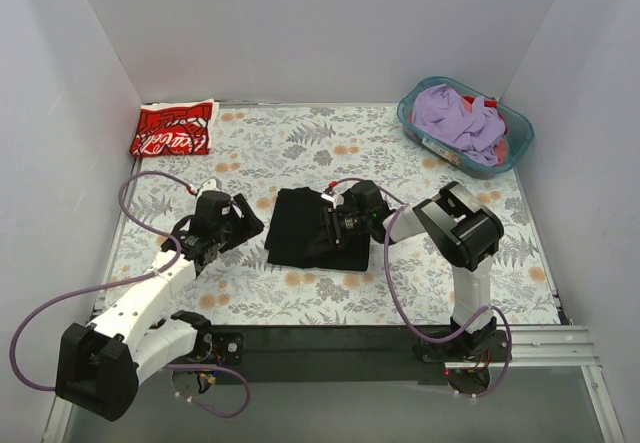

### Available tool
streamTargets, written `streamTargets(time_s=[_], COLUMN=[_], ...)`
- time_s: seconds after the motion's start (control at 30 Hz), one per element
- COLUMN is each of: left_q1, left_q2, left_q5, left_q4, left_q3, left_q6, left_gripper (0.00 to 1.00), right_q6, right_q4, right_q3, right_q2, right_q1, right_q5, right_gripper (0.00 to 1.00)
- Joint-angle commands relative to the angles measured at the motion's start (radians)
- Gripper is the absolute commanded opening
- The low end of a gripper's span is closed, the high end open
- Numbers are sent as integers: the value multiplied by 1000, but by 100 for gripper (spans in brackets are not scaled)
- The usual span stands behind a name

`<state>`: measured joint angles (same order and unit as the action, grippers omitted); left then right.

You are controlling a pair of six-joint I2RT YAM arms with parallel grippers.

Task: Fold and stack the t-shirts
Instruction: Fold the tshirt

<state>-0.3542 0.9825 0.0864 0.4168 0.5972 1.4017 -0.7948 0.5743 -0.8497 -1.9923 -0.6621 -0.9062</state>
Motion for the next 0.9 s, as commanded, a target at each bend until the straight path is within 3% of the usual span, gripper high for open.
streamTargets(time_s=[0.0, 0.27, 0.4, 0.67, 0.87], left_q1=[6, 6, -8, -52, -52], left_q2=[13, 91, 186, 402, 554], left_q5=[4, -154, -322, -350, -304], left_q4=[-29, -33, -12, -35, -10], left_q3=[23, 35, 104, 136, 127], left_q6=[-12, 17, 59, 77, 100], left_gripper=[69, 67, 55, 34, 28], right_q6=[23, 20, -4, 23, 81], right_q4=[-11, -13, -16, -33, -106], right_q3=[37, 60, 90, 208, 216], right_q2=[-19, 176, 231, 165, 99], right_q1=[2, 36, 52, 123, 217], right_q5=[44, -36, -140, -139, -97], right_gripper=[57, 57, 57, 56, 56])
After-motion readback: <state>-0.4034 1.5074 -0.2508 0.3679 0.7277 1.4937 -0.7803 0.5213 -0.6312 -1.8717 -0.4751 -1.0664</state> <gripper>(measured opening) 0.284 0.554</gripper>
